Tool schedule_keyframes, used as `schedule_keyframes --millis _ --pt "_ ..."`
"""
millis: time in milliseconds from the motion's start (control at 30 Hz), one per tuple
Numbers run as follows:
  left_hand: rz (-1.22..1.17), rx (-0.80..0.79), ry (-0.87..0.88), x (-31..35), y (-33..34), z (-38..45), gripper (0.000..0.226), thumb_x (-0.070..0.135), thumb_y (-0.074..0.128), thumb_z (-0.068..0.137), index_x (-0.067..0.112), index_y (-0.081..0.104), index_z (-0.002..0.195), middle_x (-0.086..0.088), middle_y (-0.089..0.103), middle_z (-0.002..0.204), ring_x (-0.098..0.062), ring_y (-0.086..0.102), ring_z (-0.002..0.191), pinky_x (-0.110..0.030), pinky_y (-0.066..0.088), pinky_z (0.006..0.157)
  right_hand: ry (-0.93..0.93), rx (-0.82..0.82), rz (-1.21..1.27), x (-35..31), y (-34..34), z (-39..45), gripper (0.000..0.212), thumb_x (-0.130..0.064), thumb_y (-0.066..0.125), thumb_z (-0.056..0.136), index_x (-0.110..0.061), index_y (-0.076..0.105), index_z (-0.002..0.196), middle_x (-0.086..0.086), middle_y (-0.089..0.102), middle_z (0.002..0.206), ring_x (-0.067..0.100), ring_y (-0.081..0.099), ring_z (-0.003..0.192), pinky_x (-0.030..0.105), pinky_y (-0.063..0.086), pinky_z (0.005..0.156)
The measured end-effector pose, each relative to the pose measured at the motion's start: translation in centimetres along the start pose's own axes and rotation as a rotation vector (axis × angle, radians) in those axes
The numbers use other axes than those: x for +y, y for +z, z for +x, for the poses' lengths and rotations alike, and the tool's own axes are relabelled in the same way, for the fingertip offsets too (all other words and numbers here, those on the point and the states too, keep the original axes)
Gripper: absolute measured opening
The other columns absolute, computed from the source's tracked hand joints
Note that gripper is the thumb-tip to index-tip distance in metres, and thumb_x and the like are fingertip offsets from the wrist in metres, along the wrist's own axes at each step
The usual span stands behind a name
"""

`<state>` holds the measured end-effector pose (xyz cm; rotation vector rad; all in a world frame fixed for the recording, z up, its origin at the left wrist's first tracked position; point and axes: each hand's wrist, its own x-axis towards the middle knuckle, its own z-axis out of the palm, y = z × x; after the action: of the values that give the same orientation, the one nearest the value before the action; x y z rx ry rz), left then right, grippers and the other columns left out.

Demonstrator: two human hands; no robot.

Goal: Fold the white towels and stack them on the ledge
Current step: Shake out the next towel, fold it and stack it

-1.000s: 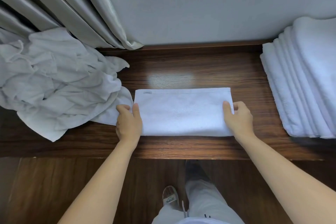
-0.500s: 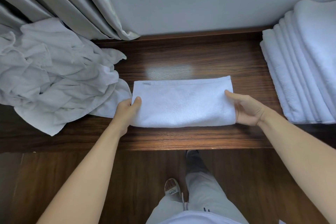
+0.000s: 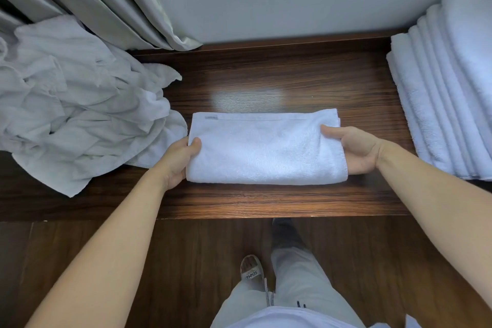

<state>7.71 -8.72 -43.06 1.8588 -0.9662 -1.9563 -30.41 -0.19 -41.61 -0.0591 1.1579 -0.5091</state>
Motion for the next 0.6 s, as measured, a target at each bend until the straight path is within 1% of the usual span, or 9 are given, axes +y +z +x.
schedule_keyframes --millis 100,167,267,367,433,500,533,567,600 --pt "0.069 0.146 0.046 -0.3 0.8 -0.1 0.028 0.033 0.048 0.108 0.021 0.058 0.131 0.002 0.069 0.121 -0.020 0.067 0.108 -0.039 0.058 0.086 -0.004 0.069 -0.042 -0.4 0.1 -0.3 0.039 -0.032 0.050 0.107 -0.014 0.058 0.140 0.014 0.067 0.135 0.035 0.067 0.121 0.053 0.055 0.101" --pt "0.120 0.251 0.064 -0.7 1.2 0.0 0.024 0.034 0.051 0.106 0.018 0.059 0.122 0.000 0.067 0.118 -0.021 0.066 0.106 -0.041 0.057 0.090 -0.029 0.148 -0.078 -0.4 -0.2 -0.5 0.036 -0.021 0.055 0.105 -0.015 0.056 0.140 0.013 0.071 0.130 0.034 0.070 0.117 0.053 0.053 0.102" --pt "0.289 0.401 0.127 -1.0 1.8 -0.4 0.027 0.040 0.057 0.100 0.017 0.057 0.114 0.003 0.064 0.110 -0.023 0.064 0.106 -0.042 0.055 0.089 -0.090 0.281 -0.195 -0.1 0.1 -1.0 0.031 -0.013 0.063 0.100 -0.013 0.062 0.131 0.010 0.076 0.117 0.029 0.074 0.107 0.050 0.058 0.093" --pt "0.657 0.583 0.355 -0.8 2.8 -1.5 0.034 0.036 0.060 0.099 0.013 0.049 0.121 -0.002 0.060 0.117 -0.024 0.059 0.104 -0.037 0.048 0.080 -0.252 0.494 -0.323 0.7 1.2 -0.7 0.022 -0.027 0.068 0.097 -0.007 0.070 0.106 0.005 0.077 0.103 0.023 0.073 0.097 0.039 0.057 0.081" --pt "0.956 0.665 0.649 -0.5 4.0 -2.0 0.040 0.028 0.065 0.096 0.009 0.051 0.127 -0.011 0.057 0.124 -0.031 0.057 0.111 -0.044 0.049 0.087 -0.421 0.641 -0.456 1.3 1.7 0.0 0.031 -0.037 0.062 0.096 -0.009 0.061 0.081 0.002 0.069 0.086 0.023 0.066 0.083 0.032 0.047 0.070" --pt "1.146 0.562 0.899 -0.6 5.5 -1.7 0.046 0.030 0.066 0.094 0.007 0.054 0.132 -0.018 0.052 0.138 -0.039 0.051 0.127 -0.052 0.047 0.102 -0.514 0.833 -0.661 2.2 2.1 0.6 0.033 -0.035 0.056 0.096 -0.013 0.048 0.072 0.003 0.057 0.074 0.027 0.056 0.076 0.033 0.039 0.063" --pt "1.212 0.448 0.930 -0.8 6.2 -1.4 0.052 0.038 0.062 0.096 0.009 0.052 0.138 -0.020 0.045 0.149 -0.041 0.042 0.139 -0.055 0.041 0.111 -0.534 0.946 -0.760 2.8 2.5 0.7 0.028 -0.032 0.054 0.097 -0.013 0.049 0.078 0.005 0.057 0.079 0.030 0.056 0.079 0.036 0.041 0.065" --pt "1.280 0.331 0.897 -1.0 6.9 -1.1 0.061 0.049 0.055 0.097 0.015 0.046 0.147 -0.018 0.034 0.159 -0.041 0.027 0.150 -0.056 0.031 0.119 -0.567 1.071 -0.859 3.4 2.9 0.9 0.020 -0.030 0.055 0.098 -0.012 0.053 0.090 0.008 0.060 0.090 0.033 0.057 0.087 0.041 0.045 0.072" --pt "1.348 0.235 0.842 -1.3 7.5 -0.8 0.070 0.061 0.046 0.098 0.022 0.036 0.155 -0.015 0.020 0.167 -0.040 0.011 0.156 -0.056 0.019 0.124 -0.653 1.182 -0.975 4.1 3.7 1.0 0.020 -0.027 0.057 0.097 -0.010 0.055 0.106 0.012 0.060 0.104 0.036 0.057 0.097 0.046 0.047 0.081"
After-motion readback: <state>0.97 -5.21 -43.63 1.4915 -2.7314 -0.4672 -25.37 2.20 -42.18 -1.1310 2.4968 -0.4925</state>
